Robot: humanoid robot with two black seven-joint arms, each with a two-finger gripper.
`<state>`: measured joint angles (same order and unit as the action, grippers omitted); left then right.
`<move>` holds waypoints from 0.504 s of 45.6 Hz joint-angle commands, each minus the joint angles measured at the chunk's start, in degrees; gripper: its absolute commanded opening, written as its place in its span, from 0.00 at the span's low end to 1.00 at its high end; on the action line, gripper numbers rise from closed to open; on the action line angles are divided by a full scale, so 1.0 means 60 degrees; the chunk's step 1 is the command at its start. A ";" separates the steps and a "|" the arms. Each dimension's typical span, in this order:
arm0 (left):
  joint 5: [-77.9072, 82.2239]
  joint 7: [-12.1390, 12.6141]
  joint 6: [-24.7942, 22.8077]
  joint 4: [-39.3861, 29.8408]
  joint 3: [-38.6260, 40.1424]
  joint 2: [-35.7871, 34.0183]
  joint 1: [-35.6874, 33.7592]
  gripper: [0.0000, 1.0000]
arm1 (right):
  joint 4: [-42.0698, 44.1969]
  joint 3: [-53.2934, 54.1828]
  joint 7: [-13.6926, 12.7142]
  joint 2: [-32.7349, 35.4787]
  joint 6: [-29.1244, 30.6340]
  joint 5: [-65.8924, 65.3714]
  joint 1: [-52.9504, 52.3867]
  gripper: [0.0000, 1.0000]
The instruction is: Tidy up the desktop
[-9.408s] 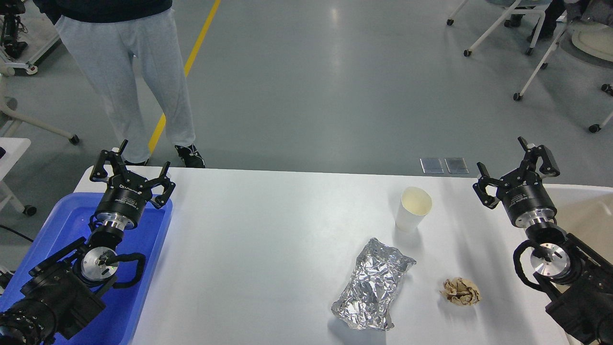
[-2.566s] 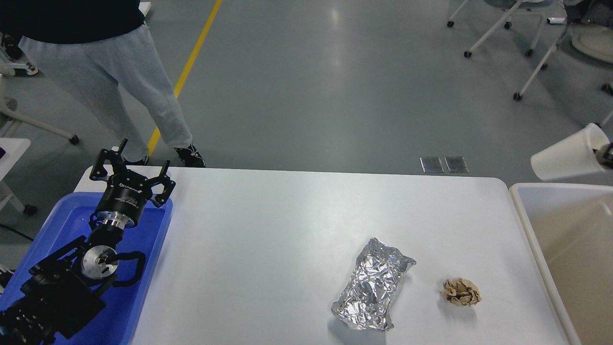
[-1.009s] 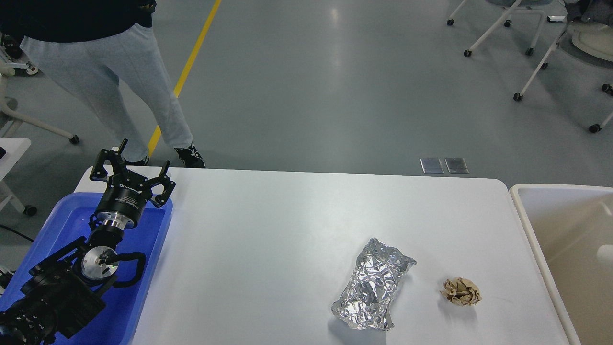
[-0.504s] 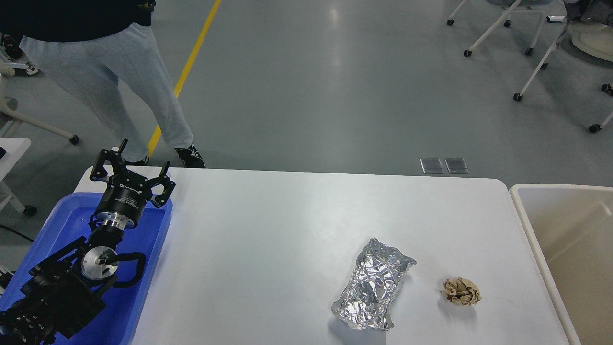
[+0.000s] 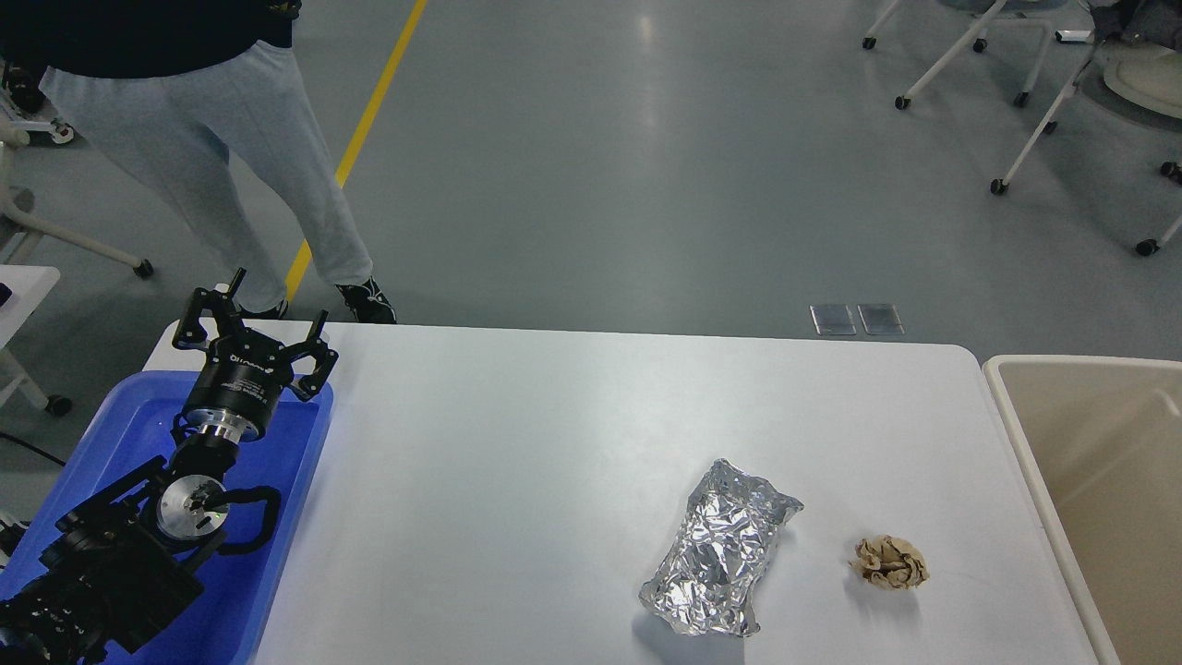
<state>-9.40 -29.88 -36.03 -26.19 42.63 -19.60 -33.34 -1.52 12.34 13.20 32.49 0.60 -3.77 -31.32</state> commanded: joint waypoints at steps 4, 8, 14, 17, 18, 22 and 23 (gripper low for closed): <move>-0.0001 0.0000 0.0000 0.0000 0.0000 0.0000 0.0005 1.00 | -0.2145 0.4210 0.0027 0.0824 0.0047 -0.0119 0.0282 1.00; -0.0001 0.0000 0.0000 0.0000 0.0000 0.0000 0.0005 1.00 | -0.3449 0.5250 0.0144 0.1161 0.0062 -0.0134 0.0911 1.00; -0.0001 0.0000 0.0000 0.0000 0.0000 0.0000 0.0005 1.00 | -0.5631 0.6233 0.0714 0.1629 0.0062 -0.0148 0.1775 1.00; -0.0001 0.0000 0.0000 0.0000 0.0000 0.0000 0.0005 1.00 | -0.6438 0.6614 0.1066 0.1776 0.0251 -0.0178 0.2172 1.00; -0.0001 0.0000 0.0000 0.0000 0.0000 0.0000 0.0005 1.00 | -0.6643 0.6731 0.1139 0.1791 0.0397 -0.0178 0.2245 1.00; -0.0001 0.0000 0.0000 0.0000 0.0000 0.0000 0.0005 1.00 | -0.7143 0.7010 0.1199 0.1733 0.1013 -0.0149 0.2319 1.00; -0.0001 0.0000 0.0000 0.0000 0.0000 0.0000 0.0005 1.00 | -0.7231 0.7025 0.1213 0.1704 0.1072 -0.0148 0.2319 1.00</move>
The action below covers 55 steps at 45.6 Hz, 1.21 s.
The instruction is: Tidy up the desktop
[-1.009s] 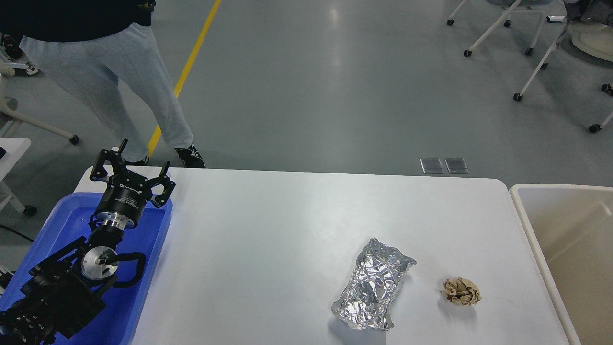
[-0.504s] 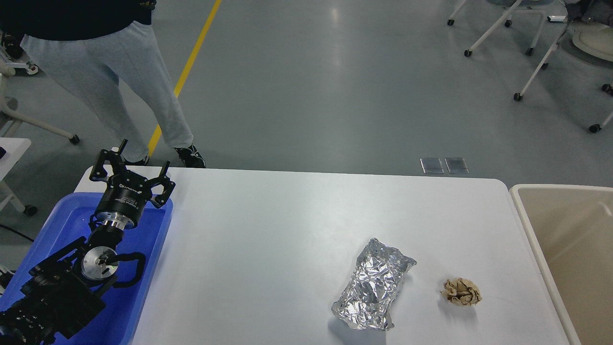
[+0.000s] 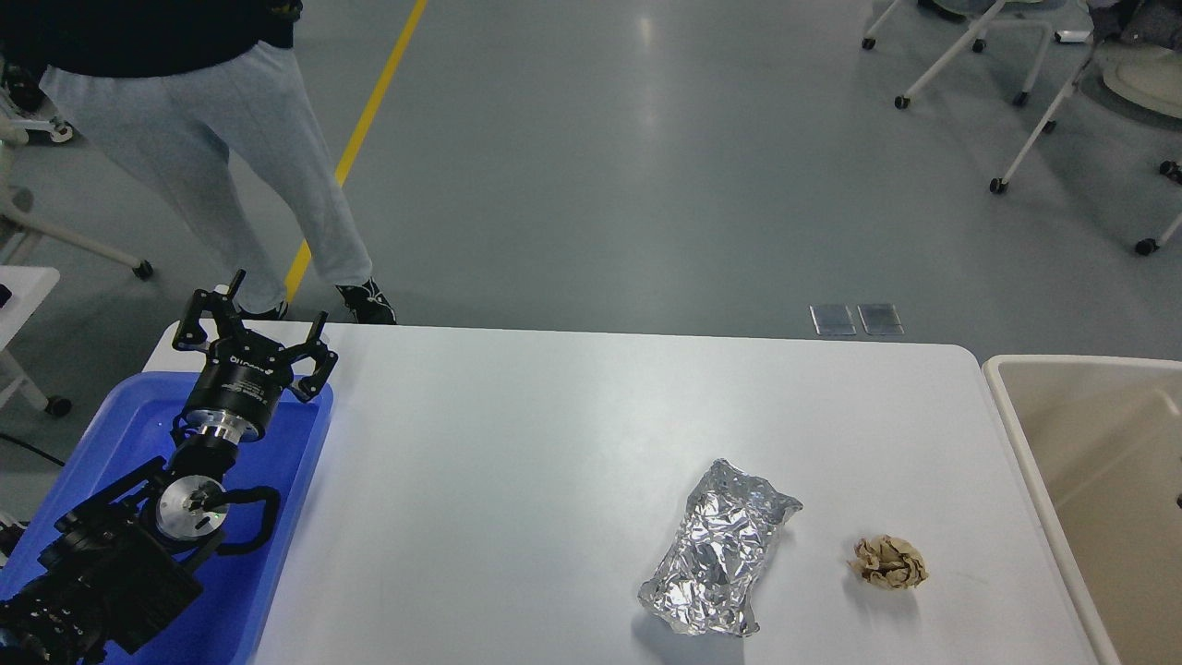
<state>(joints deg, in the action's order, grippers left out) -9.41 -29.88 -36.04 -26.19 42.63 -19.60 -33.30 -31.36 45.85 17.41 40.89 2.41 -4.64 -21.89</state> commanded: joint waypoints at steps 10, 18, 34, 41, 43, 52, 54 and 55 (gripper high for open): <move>0.0001 0.0000 0.0000 0.0000 0.0000 0.0001 -0.0016 1.00 | -0.3312 0.1718 0.0789 -0.0589 0.1107 -0.0018 0.0616 1.00; 0.0001 0.0000 0.0000 0.0000 0.0000 0.0001 -0.0016 1.00 | -0.3723 0.1851 0.1448 -0.1599 0.1136 -0.0091 0.0572 1.00; 0.0001 0.0000 0.0000 -0.0014 0.0000 0.0001 -0.0016 1.00 | -0.3241 0.1968 0.1654 -0.3212 0.0698 -0.1204 -0.0175 1.00; 0.0001 0.0000 0.0000 0.0000 0.0000 0.0001 -0.0016 1.00 | -0.2815 0.1983 0.1654 -0.3212 0.0331 -0.1204 -0.0556 1.00; 0.0001 0.0000 0.0000 -0.0014 0.0000 0.0001 -0.0016 1.00 | -0.2801 0.1983 0.1654 -0.3212 0.0287 -0.1204 -0.0600 1.00; 0.0001 0.0000 0.0000 0.0000 0.0000 0.0001 -0.0016 1.00 | -0.2771 0.1924 0.1640 -0.3198 0.0301 -0.1190 -0.0512 1.00; 0.0001 0.0000 0.0000 0.0000 0.0000 0.0001 -0.0016 1.00 | -0.2771 0.1866 0.1639 -0.3198 0.0301 -0.1190 -0.0483 1.00; 0.0001 0.0000 0.0000 0.0000 0.0000 0.0001 -0.0016 1.00 | -0.2771 0.1836 0.1639 -0.3198 0.0316 -0.1190 -0.0468 1.00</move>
<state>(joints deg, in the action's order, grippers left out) -9.40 -29.88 -36.04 -26.21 42.63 -19.60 -33.39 -48.70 57.56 27.19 22.26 4.84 -11.54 -24.51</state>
